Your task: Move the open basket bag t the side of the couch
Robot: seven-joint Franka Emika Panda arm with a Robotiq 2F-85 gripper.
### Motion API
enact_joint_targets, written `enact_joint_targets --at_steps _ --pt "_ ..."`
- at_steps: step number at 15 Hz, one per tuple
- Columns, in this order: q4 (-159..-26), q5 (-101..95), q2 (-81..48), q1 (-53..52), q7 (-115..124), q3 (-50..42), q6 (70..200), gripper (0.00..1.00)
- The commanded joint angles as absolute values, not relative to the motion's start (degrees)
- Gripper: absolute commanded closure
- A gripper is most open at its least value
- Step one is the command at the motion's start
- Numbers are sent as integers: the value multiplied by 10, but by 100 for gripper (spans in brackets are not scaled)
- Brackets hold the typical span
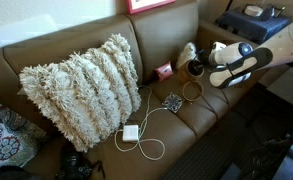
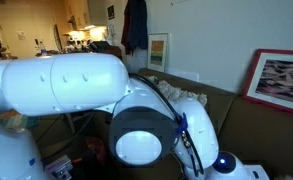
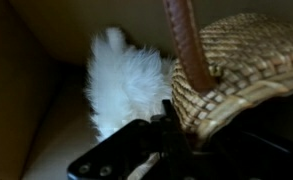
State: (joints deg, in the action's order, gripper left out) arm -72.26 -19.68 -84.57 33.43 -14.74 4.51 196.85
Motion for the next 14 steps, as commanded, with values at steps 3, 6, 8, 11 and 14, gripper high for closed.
enact_joint_targets --at_steps 3,6,8,11,14 --pt "-727 -218 -846 332 -141 25 1938 96" --pt "-732 -278 -847 364 -199 66 1880 96" --pt "-734 -312 -847 377 -229 82 1855 96" --pt "-738 -353 -847 399 -281 112 1835 96" --pt "-737 -363 -847 406 -312 119 1835 96"
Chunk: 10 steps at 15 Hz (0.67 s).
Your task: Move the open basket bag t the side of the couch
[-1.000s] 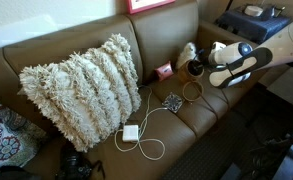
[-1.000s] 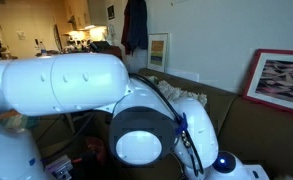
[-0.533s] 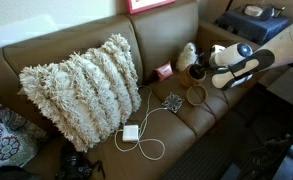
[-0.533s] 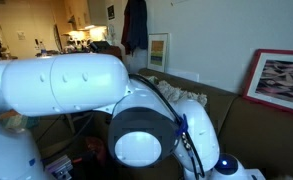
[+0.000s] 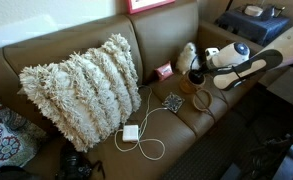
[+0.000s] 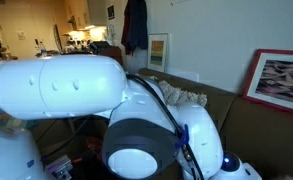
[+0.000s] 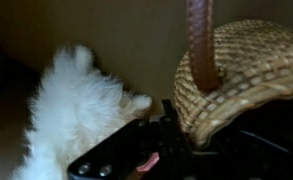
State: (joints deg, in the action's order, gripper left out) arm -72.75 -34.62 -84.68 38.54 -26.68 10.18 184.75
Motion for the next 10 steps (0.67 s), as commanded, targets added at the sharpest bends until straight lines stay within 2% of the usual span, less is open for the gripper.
enact_joint_targets --at_steps 1,10 --pt "-737 -363 -847 407 -320 121 1837 96" --pt "-739 -344 -847 408 -333 124 1868 96"
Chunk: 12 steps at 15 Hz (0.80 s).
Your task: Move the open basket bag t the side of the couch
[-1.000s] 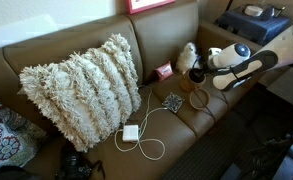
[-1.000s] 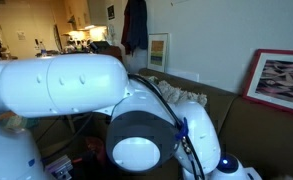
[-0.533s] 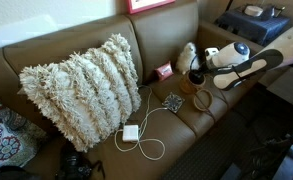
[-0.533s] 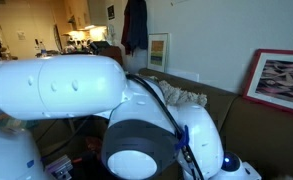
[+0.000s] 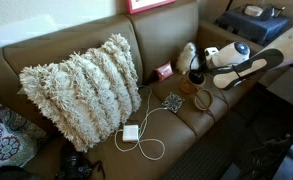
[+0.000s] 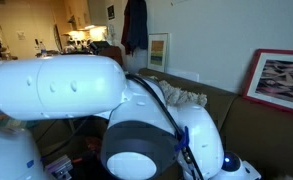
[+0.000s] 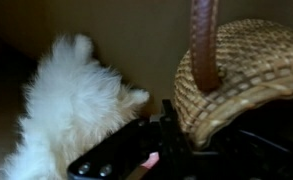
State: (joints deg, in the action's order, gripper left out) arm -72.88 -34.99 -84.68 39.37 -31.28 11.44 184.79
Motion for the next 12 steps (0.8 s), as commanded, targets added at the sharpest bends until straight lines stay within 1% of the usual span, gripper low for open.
enact_joint_targets --at_steps 1,3,6,12 --pt "-742 -344 -847 415 -336 134 1878 96" --pt "-744 -338 -847 417 -327 136 1896 96" --pt "-734 -320 -847 403 -308 115 1870 96" --pt "-714 -220 -843 339 -227 23 1798 96"
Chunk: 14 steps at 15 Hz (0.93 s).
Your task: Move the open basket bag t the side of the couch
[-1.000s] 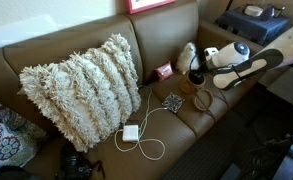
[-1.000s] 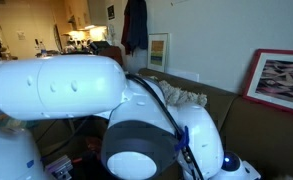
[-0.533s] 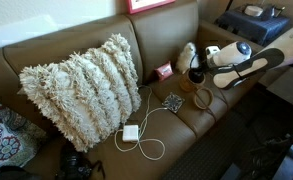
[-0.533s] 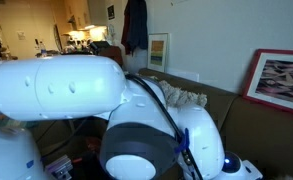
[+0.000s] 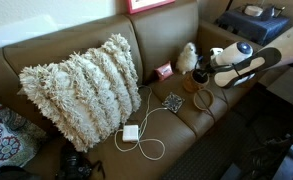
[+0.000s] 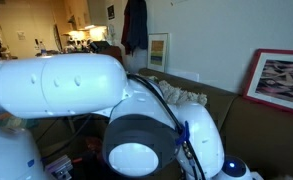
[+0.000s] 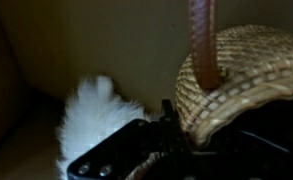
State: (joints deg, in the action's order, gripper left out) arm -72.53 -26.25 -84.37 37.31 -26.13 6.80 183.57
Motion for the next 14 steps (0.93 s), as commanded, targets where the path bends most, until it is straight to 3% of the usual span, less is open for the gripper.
enact_joint_targets --at_steps 1,5,14 --pt "-712 -202 -843 328 -214 10 1786 96" --pt "-701 -133 -841 273 -147 -57 1727 96" --pt "-673 -63 -847 222 -52 -115 1605 96"
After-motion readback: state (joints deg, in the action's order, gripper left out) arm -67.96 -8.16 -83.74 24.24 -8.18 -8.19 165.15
